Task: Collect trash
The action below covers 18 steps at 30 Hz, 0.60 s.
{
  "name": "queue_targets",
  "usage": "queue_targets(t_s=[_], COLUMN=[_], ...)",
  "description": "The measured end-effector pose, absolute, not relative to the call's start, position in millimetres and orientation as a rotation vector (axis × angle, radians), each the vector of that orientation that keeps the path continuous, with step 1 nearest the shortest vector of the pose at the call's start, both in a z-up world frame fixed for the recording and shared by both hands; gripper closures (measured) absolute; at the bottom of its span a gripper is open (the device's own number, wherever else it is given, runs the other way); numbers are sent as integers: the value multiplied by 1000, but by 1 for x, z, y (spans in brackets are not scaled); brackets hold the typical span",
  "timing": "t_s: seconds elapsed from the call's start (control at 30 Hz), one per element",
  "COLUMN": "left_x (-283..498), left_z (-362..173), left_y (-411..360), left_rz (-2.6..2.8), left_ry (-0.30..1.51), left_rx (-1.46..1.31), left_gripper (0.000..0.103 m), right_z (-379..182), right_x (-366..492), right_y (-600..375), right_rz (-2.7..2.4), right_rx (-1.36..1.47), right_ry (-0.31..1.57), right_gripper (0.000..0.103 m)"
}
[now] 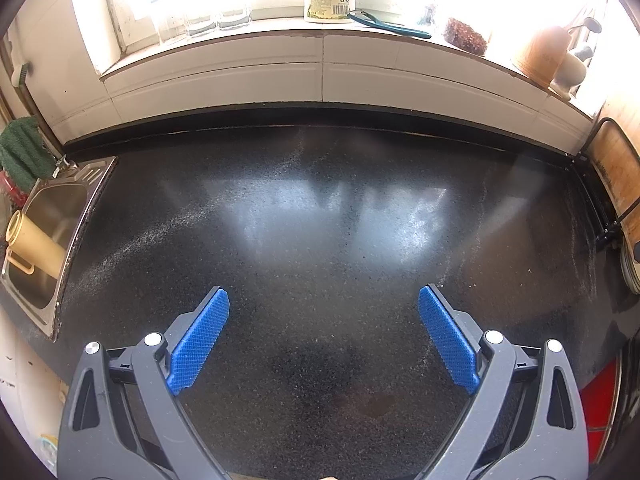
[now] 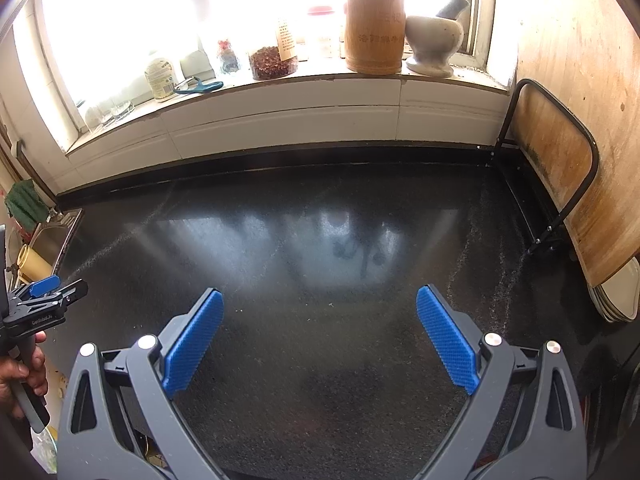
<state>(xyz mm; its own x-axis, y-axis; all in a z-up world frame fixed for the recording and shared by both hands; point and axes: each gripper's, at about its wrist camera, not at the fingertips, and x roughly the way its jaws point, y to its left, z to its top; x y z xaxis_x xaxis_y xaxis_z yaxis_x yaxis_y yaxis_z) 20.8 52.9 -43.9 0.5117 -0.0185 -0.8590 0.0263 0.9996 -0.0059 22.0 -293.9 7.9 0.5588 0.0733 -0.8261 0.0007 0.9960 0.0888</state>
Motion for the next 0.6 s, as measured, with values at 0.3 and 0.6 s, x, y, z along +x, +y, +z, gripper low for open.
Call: queue_targets(t_s=[0.3,0.6], left_x=[20,19], left_z=[-45,-44], left_y=[56,58], left_rz=[-31,-32], left_ry=[1044,1020], left_rx=[3,1], left_gripper=[10,10], right_z=[7,5], right_x=[24,24], right_y=[-293,-293], right_rz=[55,58], right_rx=[77,82], right_ry=[982,982], right_gripper=[9,9])
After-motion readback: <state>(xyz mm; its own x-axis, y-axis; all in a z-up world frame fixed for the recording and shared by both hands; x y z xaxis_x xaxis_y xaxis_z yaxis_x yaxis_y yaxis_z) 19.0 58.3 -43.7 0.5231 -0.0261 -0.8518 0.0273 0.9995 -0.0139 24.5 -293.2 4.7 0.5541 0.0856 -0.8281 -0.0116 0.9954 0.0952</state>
